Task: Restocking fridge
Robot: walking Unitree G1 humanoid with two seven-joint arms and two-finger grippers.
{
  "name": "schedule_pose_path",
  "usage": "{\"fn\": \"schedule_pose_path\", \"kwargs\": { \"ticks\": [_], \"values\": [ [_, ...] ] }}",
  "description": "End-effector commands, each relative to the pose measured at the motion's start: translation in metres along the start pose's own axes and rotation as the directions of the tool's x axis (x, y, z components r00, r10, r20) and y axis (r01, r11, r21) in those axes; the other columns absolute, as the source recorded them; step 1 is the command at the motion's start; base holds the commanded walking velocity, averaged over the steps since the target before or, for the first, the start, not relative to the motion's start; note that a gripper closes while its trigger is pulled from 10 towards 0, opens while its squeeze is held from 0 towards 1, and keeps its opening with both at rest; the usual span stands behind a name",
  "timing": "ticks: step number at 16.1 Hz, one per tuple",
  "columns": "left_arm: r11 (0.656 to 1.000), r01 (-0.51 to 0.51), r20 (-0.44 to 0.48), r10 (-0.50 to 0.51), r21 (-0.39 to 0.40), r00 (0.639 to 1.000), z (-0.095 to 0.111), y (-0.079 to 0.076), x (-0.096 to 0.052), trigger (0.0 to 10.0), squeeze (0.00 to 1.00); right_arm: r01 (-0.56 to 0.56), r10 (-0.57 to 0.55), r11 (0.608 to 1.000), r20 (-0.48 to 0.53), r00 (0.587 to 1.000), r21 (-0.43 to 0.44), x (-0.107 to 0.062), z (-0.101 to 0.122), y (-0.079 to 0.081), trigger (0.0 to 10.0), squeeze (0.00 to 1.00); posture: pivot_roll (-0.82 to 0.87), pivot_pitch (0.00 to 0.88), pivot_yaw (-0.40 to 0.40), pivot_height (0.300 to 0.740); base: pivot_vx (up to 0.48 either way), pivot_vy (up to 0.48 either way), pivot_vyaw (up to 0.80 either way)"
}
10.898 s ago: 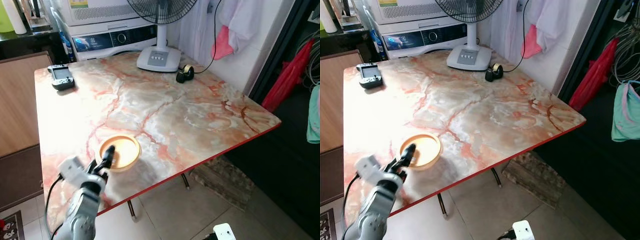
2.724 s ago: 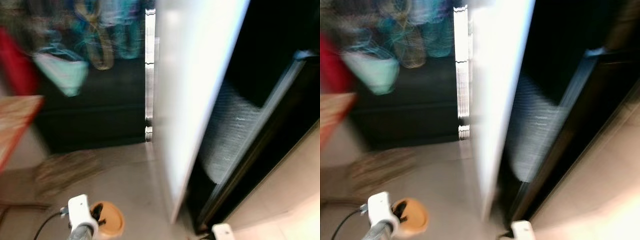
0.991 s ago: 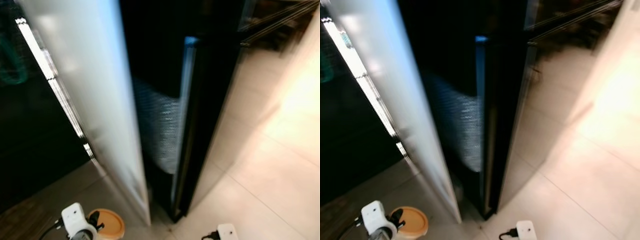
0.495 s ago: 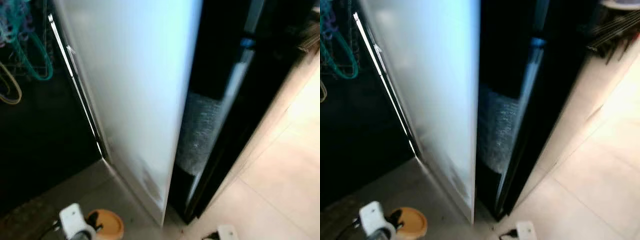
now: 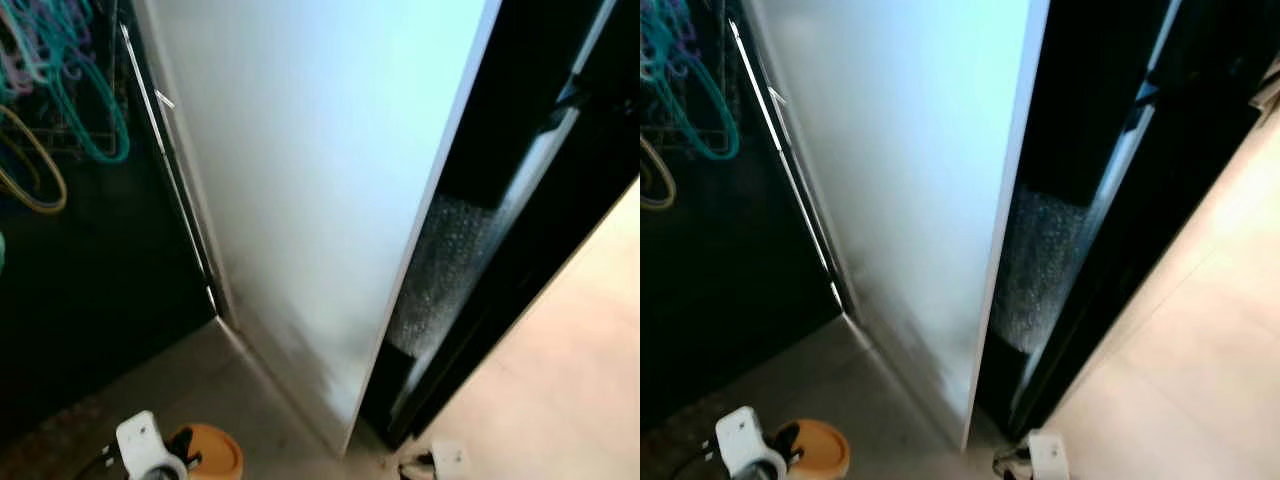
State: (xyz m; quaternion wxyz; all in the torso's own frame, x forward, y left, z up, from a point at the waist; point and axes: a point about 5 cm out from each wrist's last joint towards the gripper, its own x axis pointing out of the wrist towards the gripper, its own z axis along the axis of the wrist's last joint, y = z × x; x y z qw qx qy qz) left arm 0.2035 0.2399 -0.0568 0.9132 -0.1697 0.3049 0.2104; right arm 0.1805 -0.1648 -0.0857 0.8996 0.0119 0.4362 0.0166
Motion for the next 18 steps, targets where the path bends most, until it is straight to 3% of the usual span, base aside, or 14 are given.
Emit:
{"fn": "schedule_pose_path", "kwargs": {
  "ticks": [1,2,3,5,6,7,8,10,12,14,15,16,17,18],
  "values": [
    [1.000,0.016,-0.005,-0.016,-0.002,1.000,-0.001,-0.006,0.001,10.0,0.00,0.069,-0.074,0.997,0.168,0.983,0.031,0.006,0.052,-0.014,10.0,0.00,0.01,0.012,0.008,0.740,0.000,0.000,0.00],
    [1.000,0.016,-0.005,-0.016,0.000,1.000,-0.001,-0.006,0.000,10.0,0.00,0.095,-0.109,0.993,0.235,0.966,0.070,0.006,0.073,-0.019,10.0,0.00,0.01,0.012,0.008,0.740,0.000,0.000,0.00],
    [1.000,0.016,-0.005,-0.016,0.000,1.000,-0.001,-0.006,0.000,10.0,0.00,0.098,-0.113,0.992,0.239,0.964,0.074,0.006,0.074,-0.020,10.0,0.00,0.01,0.012,0.008,0.740,0.000,0.000,0.00],
    [1.000,0.015,-0.007,-0.015,0.002,1.000,-0.002,-0.005,0.000,10.0,0.00,0.142,-0.188,0.979,0.376,0.907,0.147,0.002,0.109,-0.030,10.0,0.00,0.00,0.014,0.007,0.740,0.000,0.000,0.00],
    [1.000,0.015,-0.008,-0.015,0.003,1.000,-0.003,-0.005,0.000,10.0,0.00,0.136,-0.183,0.980,0.396,0.900,0.146,0.002,0.113,-0.030,10.0,0.21,0.00,0.014,0.007,0.740,0.000,0.000,0.00],
    [1.000,0.015,-0.009,-0.015,0.004,1.000,-0.003,-0.005,0.000,10.0,0.00,0.120,-0.166,0.984,0.449,0.878,0.130,0.000,0.124,-0.027,10.0,0.53,0.00,0.012,0.008,0.740,0.000,0.000,0.00],
    [1.000,0.016,-0.009,-0.016,0.005,1.000,-0.003,-0.005,0.000,10.0,0.00,0.108,-0.161,0.985,0.498,0.852,0.135,-0.002,0.134,-0.024,10.0,1.00,0.00,0.011,0.006,0.740,0.000,0.000,0.00],
    [1.000,0.015,-0.009,-0.015,0.004,1.000,-0.003,-0.005,0.000,10.0,0.00,0.113,-0.170,0.984,0.540,0.824,0.137,-0.005,0.142,-0.023,10.0,1.00,0.00,0.010,0.004,0.740,0.000,0.000,0.00],
    [1.000,0.013,-0.013,-0.013,0.008,1.000,-0.004,-0.004,-0.001,10.0,0.00,0.167,-0.218,0.976,0.612,0.760,0.140,-0.012,0.152,-0.025,10.0,1.00,0.00,0.011,0.005,0.740,0.000,0.000,0.00],
    [1.000,0.011,-0.017,-0.011,0.012,1.000,-0.005,-0.003,-0.001,10.0,0.00,0.183,-0.227,0.974,0.649,0.726,0.136,-0.015,0.162,-0.025,10.0,1.00,0.00,0.011,0.005,0.740,0.000,0.000,0.00],
    [1.000,0.011,-0.017,-0.011,0.013,1.000,-0.006,-0.003,-0.001,10.0,0.00,0.176,-0.217,0.976,0.654,0.725,0.129,-0.015,0.164,-0.025,10.0,0.86,0.00,0.011,0.005,0.740,0.000,0.000,0.00],
    [1.000,0.011,-0.017,-0.011,0.014,1.000,-0.006,-0.003,-0.001,10.0,0.00,0.164,-0.201,0.979,0.659,0.725,0.118,-0.015,0.166,-0.023,10.0,0.59,0.00,0.011,0.005,0.740,0.000,0.000,0.00],
    [1.000,0.011,-0.017,-0.011,0.014,1.000,-0.006,-0.003,-0.001,10.0,0.00,0.147,-0.180,0.983,0.663,0.727,0.105,-0.015,0.169,-0.021,10.0,0.00,0.00,0.011,0.005,0.740,0.000,0.000,0.00],
    [1.000,0.013,-0.017,-0.012,0.015,1.000,-0.005,-0.003,-0.001,10.0,0.00,0.109,-0.138,0.990,0.668,0.732,0.085,-0.014,0.173,-0.016,10.0,0.00,0.00,0.010,0.005,0.740,0.000,0.000,0.00]
  ]
}}
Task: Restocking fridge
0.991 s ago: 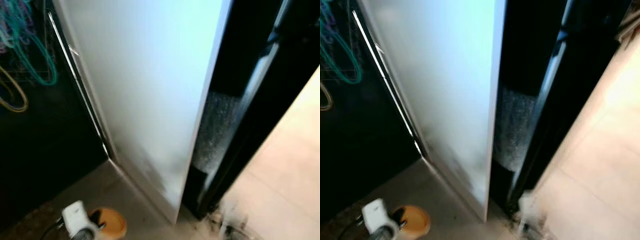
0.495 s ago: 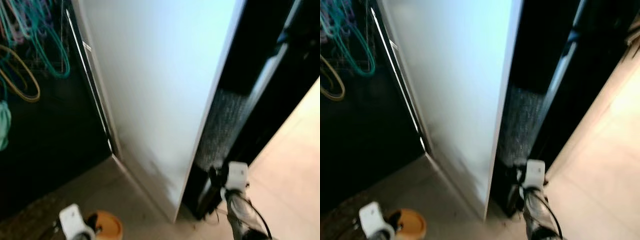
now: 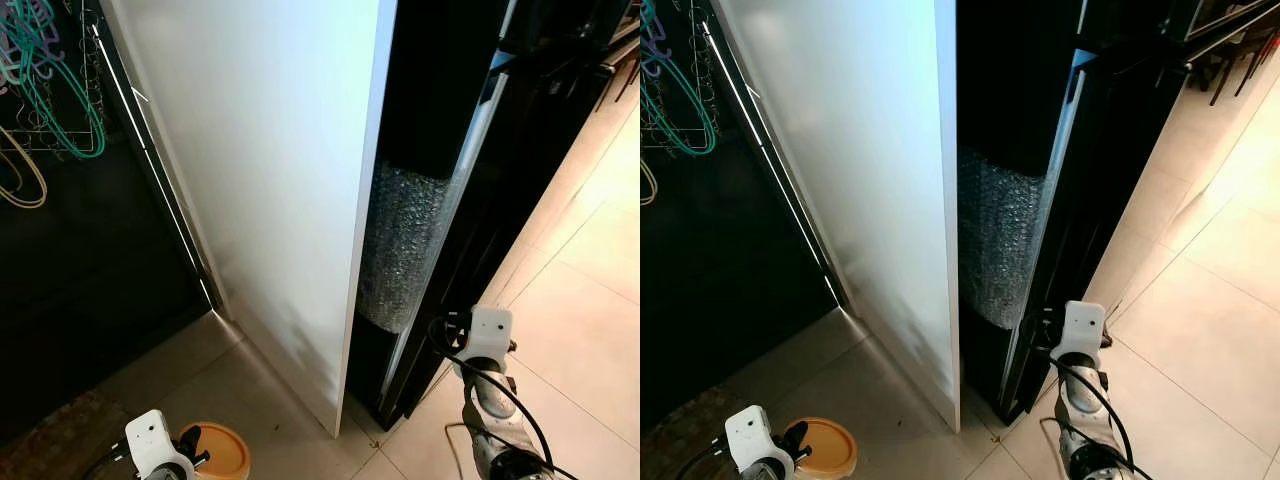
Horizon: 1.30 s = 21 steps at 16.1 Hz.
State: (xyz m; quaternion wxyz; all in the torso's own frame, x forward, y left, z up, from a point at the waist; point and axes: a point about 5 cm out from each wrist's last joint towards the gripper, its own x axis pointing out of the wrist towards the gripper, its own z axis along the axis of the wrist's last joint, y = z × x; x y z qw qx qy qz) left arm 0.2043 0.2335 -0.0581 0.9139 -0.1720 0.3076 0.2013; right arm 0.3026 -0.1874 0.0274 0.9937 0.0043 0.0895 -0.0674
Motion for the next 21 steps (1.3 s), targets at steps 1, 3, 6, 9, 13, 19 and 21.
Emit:
{"fn": "schedule_pose_path", "kwargs": {
  "ticks": [1,3,6,9,13,19,21],
  "values": [
    [1.000,-0.004,-0.008,0.004,0.012,1.000,-0.002,0.002,-0.001,10.0,0.00,-0.042,0.042,0.999,0.004,0.999,0.015,0.005,0.006,0.009,10.0,0.00,0.00,0.011,0.005,0.740,0.000,0.000,0.00],
    [1.000,-0.004,-0.010,0.004,0.014,1.000,-0.003,0.002,-0.001,10.0,0.00,-0.140,0.143,0.989,-0.055,0.988,0.047,0.007,0.003,0.022,10.0,0.00,0.00,0.012,0.006,0.740,0.000,0.000,0.00],
    [1.000,-0.007,-0.009,0.007,0.012,1.000,-0.003,0.003,-0.001,10.0,0.00,-0.214,0.215,0.977,-0.074,0.974,0.021,0.008,0.004,0.030,10.0,0.00,0.01,0.012,0.002,0.740,0.000,0.000,0.00],
    [1.000,-0.007,-0.009,0.008,0.014,1.000,-0.003,0.003,-0.001,10.0,0.00,-0.163,0.163,0.986,-0.020,0.986,0.017,0.016,0.019,0.022,10.0,0.00,0.00,0.012,0.004,0.740,0.000,0.000,0.00],
    [1.000,-0.006,-0.011,0.006,0.015,1.000,-0.004,0.002,-0.001,10.0,0.00,-0.156,0.155,0.987,0.026,0.988,0.031,0.022,0.031,0.022,10.0,0.00,0.01,0.006,0.001,0.740,0.000,0.000,0.00],
    [1.000,-0.010,-0.019,0.010,0.021,1.000,-0.006,0.004,-0.002,10.0,0.00,-0.005,0.005,1.000,0.043,0.999,0.000,0.017,0.026,-0.001,10.0,0.00,0.01,0.009,-0.002,0.740,0.000,0.000,0.00],
    [1.000,-0.010,-0.021,0.011,0.019,1.000,-0.007,0.004,-0.003,10.0,0.00,0.105,-0.105,0.994,0.008,0.994,-0.040,0.010,0.013,-0.018,10.0,0.00,0.00,0.010,-0.007,0.740,0.000,0.000,0.00]
  ]
}}
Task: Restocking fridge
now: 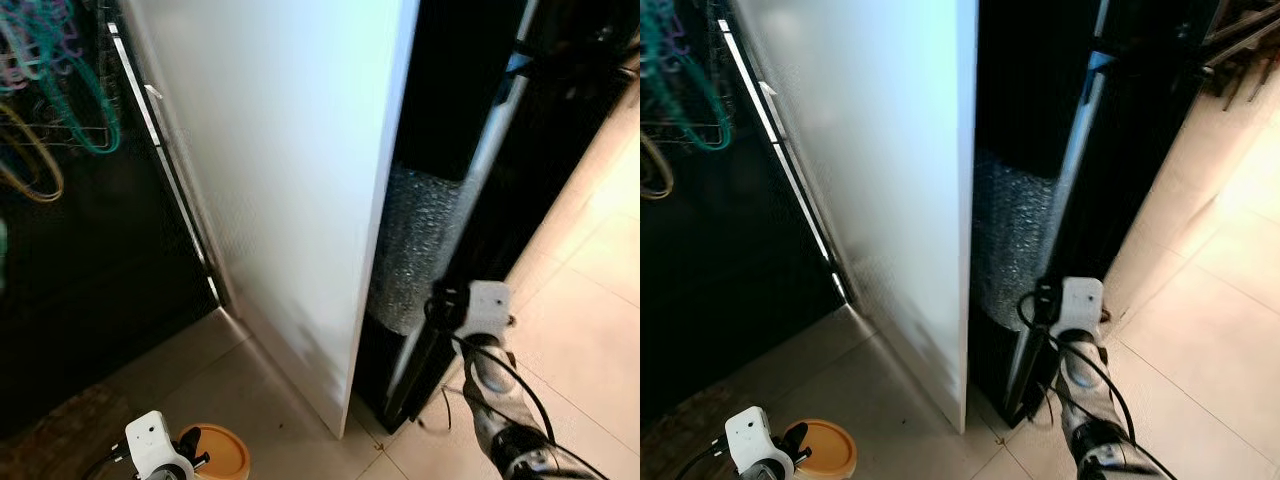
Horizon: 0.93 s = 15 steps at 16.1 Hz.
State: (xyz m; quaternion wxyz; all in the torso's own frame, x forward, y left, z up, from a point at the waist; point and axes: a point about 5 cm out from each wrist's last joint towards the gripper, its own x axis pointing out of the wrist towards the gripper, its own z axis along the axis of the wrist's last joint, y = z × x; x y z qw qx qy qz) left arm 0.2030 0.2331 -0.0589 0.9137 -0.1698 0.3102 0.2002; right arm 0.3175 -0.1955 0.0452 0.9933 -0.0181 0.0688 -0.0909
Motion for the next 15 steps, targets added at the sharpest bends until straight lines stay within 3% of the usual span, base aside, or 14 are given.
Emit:
{"fn": "schedule_pose_path", "kwargs": {
  "ticks": [1,5,9,12,15],
  "values": [
    [1.000,-0.012,-0.019,0.012,0.010,1.000,-0.007,0.004,-0.002,10.0,0.00,0.112,-0.114,0.993,-0.063,0.992,-0.024,-0.010,-0.018,-0.022,10.0,0.00,0.00,0.011,-0.006,0.740,0.000,0.000,0.00],
    [1.000,-0.010,-0.027,0.011,0.013,1.000,-0.010,0.004,-0.003,10.0,0.00,0.171,-0.180,0.982,-0.106,0.978,-0.084,-0.025,-0.036,-0.035,10.0,0.00,-0.01,0.015,-0.012,0.740,0.000,0.000,0.00],
    [1.000,-0.012,-0.032,0.012,0.011,0.999,-0.012,0.004,-0.004,10.0,0.00,0.280,-0.300,0.949,-0.148,0.942,-0.143,-0.036,-0.048,-0.063,10.0,0.00,-0.01,0.014,-0.014,0.740,0.000,0.000,0.00],
    [1.000,-0.011,-0.036,0.012,0.012,0.999,-0.013,0.003,-0.004,10.0,0.00,0.060,-0.085,0.993,-0.258,0.962,-0.105,-0.035,-0.059,-0.037,10.0,0.00,-0.02,0.011,-0.017,0.740,0.000,0.000,0.00],
    [1.000,-0.009,-0.033,0.010,0.009,0.999,-0.013,0.002,-0.004,10.0,0.00,0.060,-0.077,0.994,-0.200,0.977,-0.086,-0.026,-0.045,-0.029,10.0,0.00,-0.01,0.010,-0.018,0.740,0.000,0.000,0.00]
  ]
}}
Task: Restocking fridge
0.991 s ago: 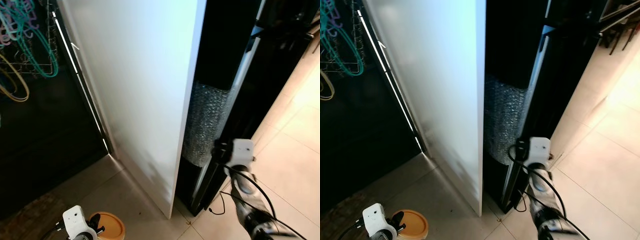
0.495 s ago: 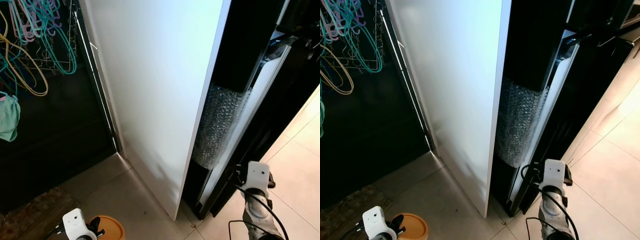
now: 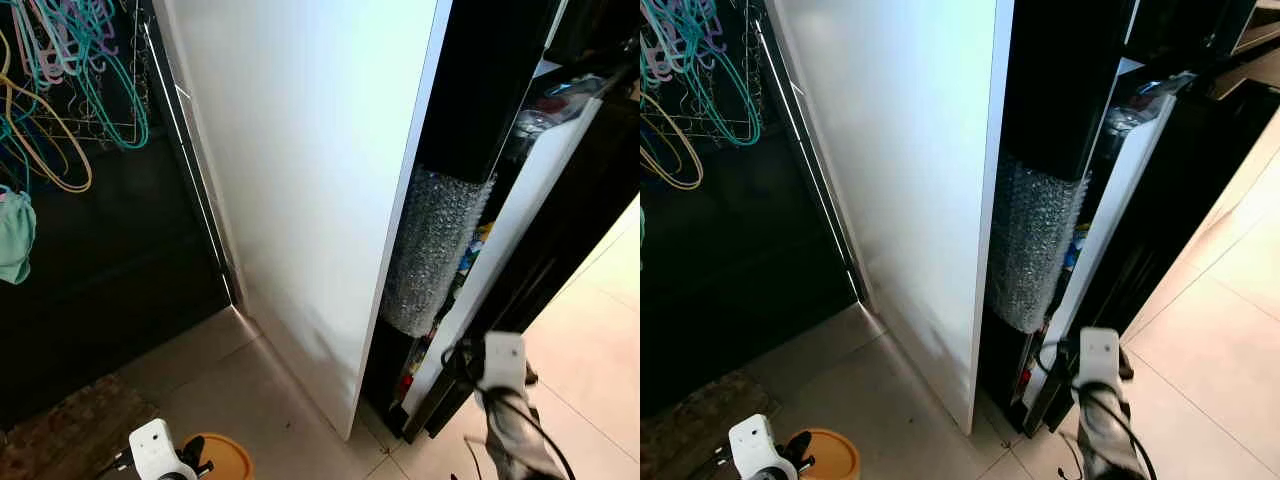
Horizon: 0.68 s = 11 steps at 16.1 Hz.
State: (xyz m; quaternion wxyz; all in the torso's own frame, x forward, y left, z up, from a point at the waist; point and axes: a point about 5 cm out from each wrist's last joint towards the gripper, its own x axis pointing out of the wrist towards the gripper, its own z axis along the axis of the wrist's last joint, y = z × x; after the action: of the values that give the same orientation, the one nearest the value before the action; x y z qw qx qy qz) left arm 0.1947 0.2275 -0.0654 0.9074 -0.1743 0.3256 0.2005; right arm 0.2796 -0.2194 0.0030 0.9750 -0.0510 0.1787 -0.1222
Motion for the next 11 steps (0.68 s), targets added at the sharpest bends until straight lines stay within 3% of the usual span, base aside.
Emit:
{"fn": "schedule_pose_path", "kwargs": {
  "ticks": [1,6,11],
  "values": [
    [1.000,-0.004,0.001,0.004,0.014,1.000,-0.002,0.001,-0.001,10.0,0.00,-0.002,0.002,1.000,0.024,1.000,0.000,0.003,0.008,0.002,10.0,0.00,-0.02,0.009,-0.018,0.740,0.000,0.000,0.00],
    [1.000,-0.004,0.003,0.004,0.013,1.000,-0.001,0.001,-0.001,10.0,0.00,0.007,-0.007,1.000,0.098,0.995,-0.002,0.011,0.030,0.003,10.0,0.00,-0.02,0.009,-0.019,0.740,0.000,0.000,0.00],
    [1.000,-0.003,-0.002,0.003,0.019,1.000,-0.003,0.001,-0.001,10.0,0.00,0.170,-0.165,0.985,0.129,0.978,-0.028,0.011,0.032,-0.022,10.0,0.00,-0.01,0.009,-0.020,0.740,0.000,0.000,0.00]
  ]
}}
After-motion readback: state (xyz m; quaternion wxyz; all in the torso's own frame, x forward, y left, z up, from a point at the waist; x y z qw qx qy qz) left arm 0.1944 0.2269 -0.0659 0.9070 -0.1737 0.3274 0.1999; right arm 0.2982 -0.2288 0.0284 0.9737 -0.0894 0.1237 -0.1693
